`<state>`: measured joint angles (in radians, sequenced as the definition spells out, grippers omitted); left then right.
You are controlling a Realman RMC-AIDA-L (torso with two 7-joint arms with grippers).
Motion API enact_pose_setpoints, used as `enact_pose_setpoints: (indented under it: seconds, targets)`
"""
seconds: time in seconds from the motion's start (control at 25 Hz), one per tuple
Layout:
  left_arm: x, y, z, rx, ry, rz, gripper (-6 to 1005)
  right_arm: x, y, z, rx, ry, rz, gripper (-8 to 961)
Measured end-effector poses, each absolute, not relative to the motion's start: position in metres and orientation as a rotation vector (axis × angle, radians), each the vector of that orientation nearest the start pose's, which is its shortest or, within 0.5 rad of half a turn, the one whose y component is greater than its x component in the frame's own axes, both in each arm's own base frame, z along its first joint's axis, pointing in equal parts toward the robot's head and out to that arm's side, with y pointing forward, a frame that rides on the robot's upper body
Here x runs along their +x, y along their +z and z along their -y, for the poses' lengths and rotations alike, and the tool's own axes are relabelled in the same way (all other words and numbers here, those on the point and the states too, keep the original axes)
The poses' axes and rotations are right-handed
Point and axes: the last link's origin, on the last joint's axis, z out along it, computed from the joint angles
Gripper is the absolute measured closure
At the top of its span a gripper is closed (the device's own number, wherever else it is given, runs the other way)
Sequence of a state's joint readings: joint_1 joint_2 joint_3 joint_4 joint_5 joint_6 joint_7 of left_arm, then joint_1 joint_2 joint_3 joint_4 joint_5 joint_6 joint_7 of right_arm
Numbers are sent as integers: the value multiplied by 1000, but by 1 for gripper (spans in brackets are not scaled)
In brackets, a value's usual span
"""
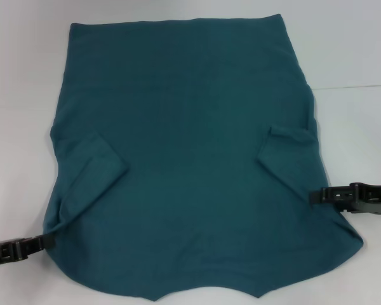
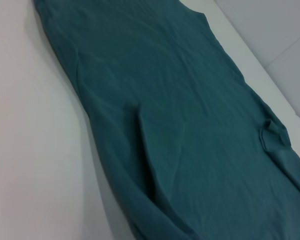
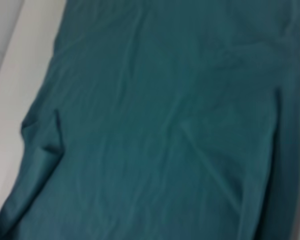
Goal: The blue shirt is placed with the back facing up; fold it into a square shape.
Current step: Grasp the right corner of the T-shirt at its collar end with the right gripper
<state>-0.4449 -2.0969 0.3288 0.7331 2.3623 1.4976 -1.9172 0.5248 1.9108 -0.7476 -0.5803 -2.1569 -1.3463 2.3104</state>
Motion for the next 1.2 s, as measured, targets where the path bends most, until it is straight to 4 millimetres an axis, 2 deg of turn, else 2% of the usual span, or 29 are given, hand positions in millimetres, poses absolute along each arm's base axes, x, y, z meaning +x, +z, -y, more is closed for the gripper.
enact_pose_setpoints:
  seconds: [0.16,0.64,1.2]
  targets:
    - [-346,26,-296,-2219,-568,1563,950,331,47,-341,-2157,419,-1849,121]
    - [-345,21,-297,-2214,-577,1570,950,339,53,-330,-2155,288,-1902,122]
    - [-343,20,-299,-2218,-581,1568,949,335,61,-330,-2168,304,-1900,128]
